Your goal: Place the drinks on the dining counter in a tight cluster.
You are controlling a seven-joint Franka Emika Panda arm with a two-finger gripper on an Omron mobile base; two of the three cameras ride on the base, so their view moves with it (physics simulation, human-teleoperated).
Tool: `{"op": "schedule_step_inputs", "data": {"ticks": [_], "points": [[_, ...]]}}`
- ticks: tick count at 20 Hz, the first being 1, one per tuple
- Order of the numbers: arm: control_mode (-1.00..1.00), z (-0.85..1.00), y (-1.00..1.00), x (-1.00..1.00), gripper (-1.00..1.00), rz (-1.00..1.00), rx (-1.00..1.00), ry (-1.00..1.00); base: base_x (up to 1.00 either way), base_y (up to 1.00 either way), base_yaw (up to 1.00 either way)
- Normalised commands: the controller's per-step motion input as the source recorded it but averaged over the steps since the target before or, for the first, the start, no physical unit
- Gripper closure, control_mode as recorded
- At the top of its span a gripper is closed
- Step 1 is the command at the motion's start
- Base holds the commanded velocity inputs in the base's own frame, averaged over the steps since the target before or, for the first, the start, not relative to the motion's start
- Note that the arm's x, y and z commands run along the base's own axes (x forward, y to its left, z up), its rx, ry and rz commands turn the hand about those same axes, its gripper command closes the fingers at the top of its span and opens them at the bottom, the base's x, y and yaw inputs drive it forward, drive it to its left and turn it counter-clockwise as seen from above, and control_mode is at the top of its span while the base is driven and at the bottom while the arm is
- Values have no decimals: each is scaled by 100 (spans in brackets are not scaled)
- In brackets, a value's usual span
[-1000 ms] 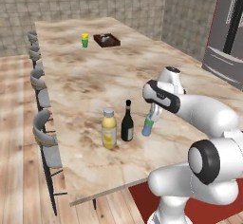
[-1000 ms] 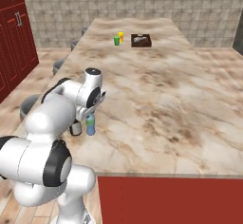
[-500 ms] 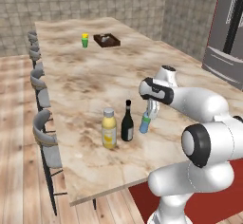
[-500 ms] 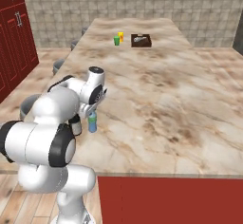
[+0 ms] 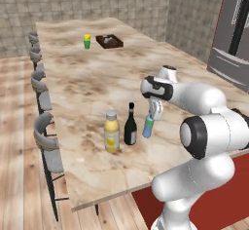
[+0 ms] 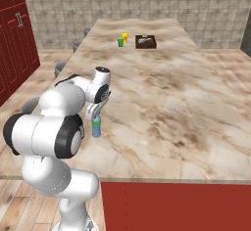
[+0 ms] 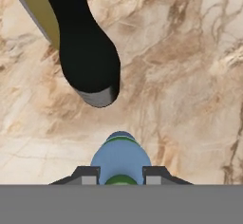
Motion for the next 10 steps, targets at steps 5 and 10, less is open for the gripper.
{"op": "schedule_step_inputs", "data": {"ticks": [5, 10], "points": [[-100, -7, 6, 0, 100, 4, -1, -1, 0, 0, 0], [-100, 0, 9, 0, 100, 5, -5, 0, 0, 0, 0]]}}
